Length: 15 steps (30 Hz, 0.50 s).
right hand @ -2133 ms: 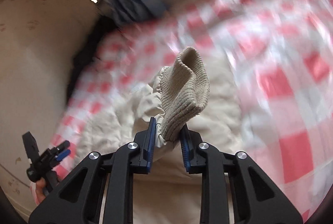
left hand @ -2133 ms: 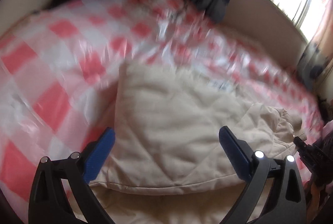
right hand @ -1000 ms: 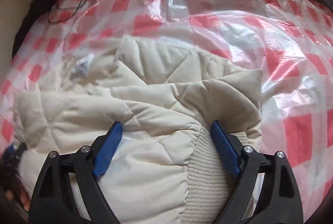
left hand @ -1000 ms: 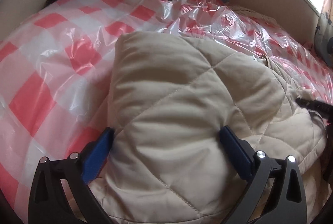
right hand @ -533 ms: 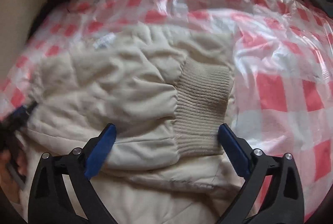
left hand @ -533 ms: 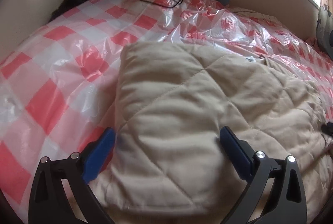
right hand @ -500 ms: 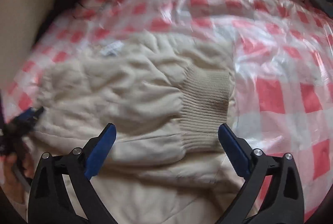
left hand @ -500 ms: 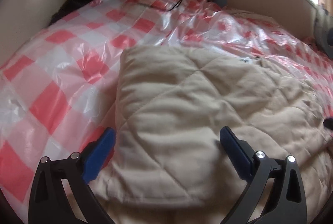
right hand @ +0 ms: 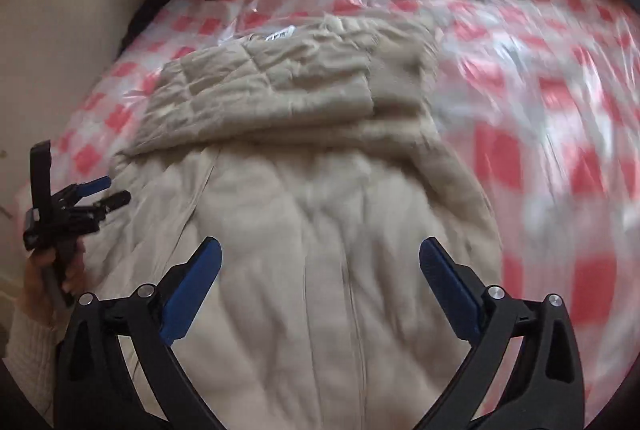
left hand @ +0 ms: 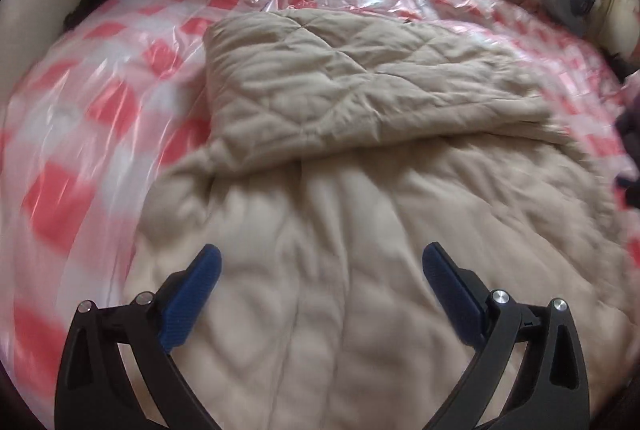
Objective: Fold large clothes
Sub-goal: 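Move both grippers to the hem of the cream jacket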
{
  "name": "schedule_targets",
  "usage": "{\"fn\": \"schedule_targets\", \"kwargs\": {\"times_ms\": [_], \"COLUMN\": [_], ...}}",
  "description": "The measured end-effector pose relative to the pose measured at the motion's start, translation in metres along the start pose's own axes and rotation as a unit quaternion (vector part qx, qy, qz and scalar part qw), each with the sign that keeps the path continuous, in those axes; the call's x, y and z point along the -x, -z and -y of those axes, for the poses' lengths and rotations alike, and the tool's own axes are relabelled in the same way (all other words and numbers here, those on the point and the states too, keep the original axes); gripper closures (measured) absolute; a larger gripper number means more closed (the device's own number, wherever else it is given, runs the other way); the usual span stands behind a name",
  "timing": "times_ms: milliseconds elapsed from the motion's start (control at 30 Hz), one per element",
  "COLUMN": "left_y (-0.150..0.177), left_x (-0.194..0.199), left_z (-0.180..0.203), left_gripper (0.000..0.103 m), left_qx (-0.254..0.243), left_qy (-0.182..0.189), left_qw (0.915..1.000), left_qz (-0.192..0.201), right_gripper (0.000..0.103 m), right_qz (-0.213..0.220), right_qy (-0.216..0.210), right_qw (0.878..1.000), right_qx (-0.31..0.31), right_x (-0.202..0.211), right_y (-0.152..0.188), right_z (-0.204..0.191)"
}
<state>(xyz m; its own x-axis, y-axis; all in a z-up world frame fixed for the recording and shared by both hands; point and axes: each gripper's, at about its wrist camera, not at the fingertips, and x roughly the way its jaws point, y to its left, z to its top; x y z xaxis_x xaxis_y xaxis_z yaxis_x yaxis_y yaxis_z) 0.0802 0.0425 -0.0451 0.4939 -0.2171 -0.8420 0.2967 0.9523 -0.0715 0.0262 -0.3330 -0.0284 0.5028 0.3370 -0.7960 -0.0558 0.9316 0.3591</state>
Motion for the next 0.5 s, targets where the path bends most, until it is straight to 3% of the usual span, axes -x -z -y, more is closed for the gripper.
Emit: {"fn": "schedule_targets", "kwargs": {"times_ms": [133,233,333,500], "left_y": [0.054,0.097,0.127,0.159], "left_x": [0.06,0.086,0.102,0.116], "left_z": [-0.044,-0.064,-0.082,-0.091], "left_gripper": [0.006,0.006,0.006,0.006], "left_qx": [0.076,0.126,0.166,0.21], "left_qy": [0.1,0.129,0.158,0.195], "left_qw": [0.9917,0.9825,0.9719,0.9554], "left_qz": [-0.028,-0.045,-0.053,-0.072], "right_gripper": [0.007,0.007,0.007,0.007], "right_qz": [-0.036,-0.034,-0.03,-0.041], "right_qy": [-0.047,-0.093,-0.162,-0.204], "right_qw": [0.99,0.977,0.96,0.942], "right_qx": [-0.129,-0.189,-0.225,-0.261], "right_x": [0.04,0.061,0.07,0.069], "right_y": [0.079,0.128,0.155,0.177], "right_z": [0.063,0.089,0.095,0.09]}}
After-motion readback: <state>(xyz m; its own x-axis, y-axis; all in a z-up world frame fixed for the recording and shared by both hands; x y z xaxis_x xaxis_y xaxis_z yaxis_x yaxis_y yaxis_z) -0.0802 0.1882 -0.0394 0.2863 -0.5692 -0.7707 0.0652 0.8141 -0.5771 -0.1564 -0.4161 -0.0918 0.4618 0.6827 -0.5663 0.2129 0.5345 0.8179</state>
